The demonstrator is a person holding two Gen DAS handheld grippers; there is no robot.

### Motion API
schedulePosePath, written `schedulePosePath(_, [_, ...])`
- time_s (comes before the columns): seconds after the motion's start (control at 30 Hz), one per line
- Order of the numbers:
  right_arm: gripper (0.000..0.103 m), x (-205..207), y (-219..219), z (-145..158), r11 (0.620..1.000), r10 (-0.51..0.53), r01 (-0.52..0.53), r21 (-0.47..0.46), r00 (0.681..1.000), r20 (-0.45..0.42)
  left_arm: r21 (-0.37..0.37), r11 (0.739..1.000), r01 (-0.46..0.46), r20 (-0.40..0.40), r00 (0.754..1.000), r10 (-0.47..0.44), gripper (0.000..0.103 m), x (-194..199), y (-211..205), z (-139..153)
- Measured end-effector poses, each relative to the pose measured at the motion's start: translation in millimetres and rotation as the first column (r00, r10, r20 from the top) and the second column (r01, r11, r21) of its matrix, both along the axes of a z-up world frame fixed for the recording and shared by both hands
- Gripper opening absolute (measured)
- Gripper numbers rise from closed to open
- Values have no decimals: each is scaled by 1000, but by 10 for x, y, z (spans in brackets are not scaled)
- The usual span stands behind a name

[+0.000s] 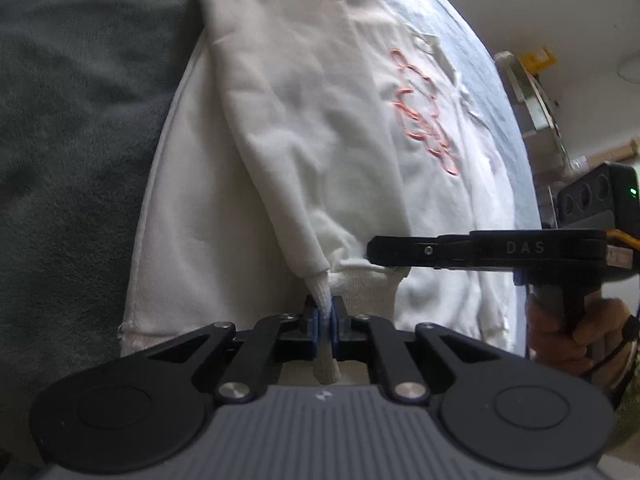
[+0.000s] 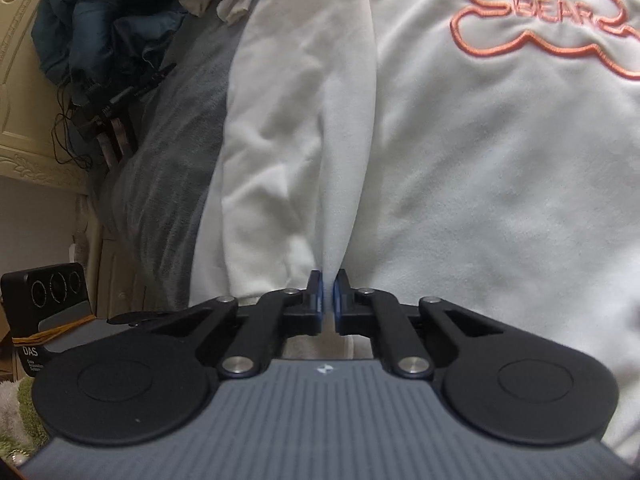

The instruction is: Fold clothes

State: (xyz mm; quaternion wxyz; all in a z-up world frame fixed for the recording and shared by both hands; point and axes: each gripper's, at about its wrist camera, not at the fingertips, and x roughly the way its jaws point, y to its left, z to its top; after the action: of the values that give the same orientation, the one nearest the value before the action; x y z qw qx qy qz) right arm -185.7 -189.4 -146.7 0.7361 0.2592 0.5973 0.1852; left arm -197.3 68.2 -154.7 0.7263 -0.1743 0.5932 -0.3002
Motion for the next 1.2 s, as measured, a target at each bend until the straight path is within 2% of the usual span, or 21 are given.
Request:
schedulePosePath(0.1, [3, -122, 33, 83, 1000, 17, -17, 13, 1000, -6, -4, 1000, 3, -8, 1000, -3, 6, -75, 152, 132])
schedulePosePath(0.2, [3, -218, 139, 72, 999, 32, -31, 43, 999, -28, 43, 999, 8, -36, 999, -6, 6, -100, 280, 105])
schedulePosePath(0.33, [3, -182, 396, 56, 997, 68, -68, 44, 998, -15, 81, 997, -3, -40, 999, 6, 6, -21, 421, 84])
schedulePosePath(0.43, [3, -193, 467, 40, 996, 90, -90, 30, 996, -4, 104, 994, 21, -54, 998, -16, 6, -1, 456, 2])
schedulePosePath(0.67, [7, -210, 507, -89, 991, 133, -134, -14, 989, -68, 151, 984, 91, -84, 993, -79, 6, -42, 405, -178])
schedulePosePath(0.8, [9, -14, 181, 157, 1000, 22, -21, -23, 1000, 10, 164, 980, 112, -92, 991, -98, 7, -2, 373, -250])
schedulePosePath(0.87, [22, 206, -32, 285, 997, -68, 72, -30, 993, 99, 160, 981, 113, -97, 990, -99, 9, 10, 375, -268])
schedulePosePath(0.93, [32, 511, -185, 353, 988, -131, 145, -61, 972, 195, 148, 983, 109, -106, 990, -94, 8, 14, 391, -275])
schedulePosePath(0.97, [34, 688, -237, 368, 982, -147, 171, -81, 960, 239, 146, 983, 110, -108, 990, -95, 8, 14, 397, -277])
schedulePosePath(1.0, [35, 867, -271, 374, 976, -161, 196, -98, 945, 284, 143, 983, 111, -111, 989, -96, 8, 13, 403, -278])
schedulePosePath(1.07, [46, 1215, -322, 336, 965, -189, 241, -105, 914, 358, 143, 982, 120, -108, 989, -106, 8, 16, 400, -274])
schedulePosePath(1.2, [46, 1806, -405, 63, 948, -228, 290, -128, 903, 363, 142, 979, 149, -100, 986, -136, 8, 35, 382, -281])
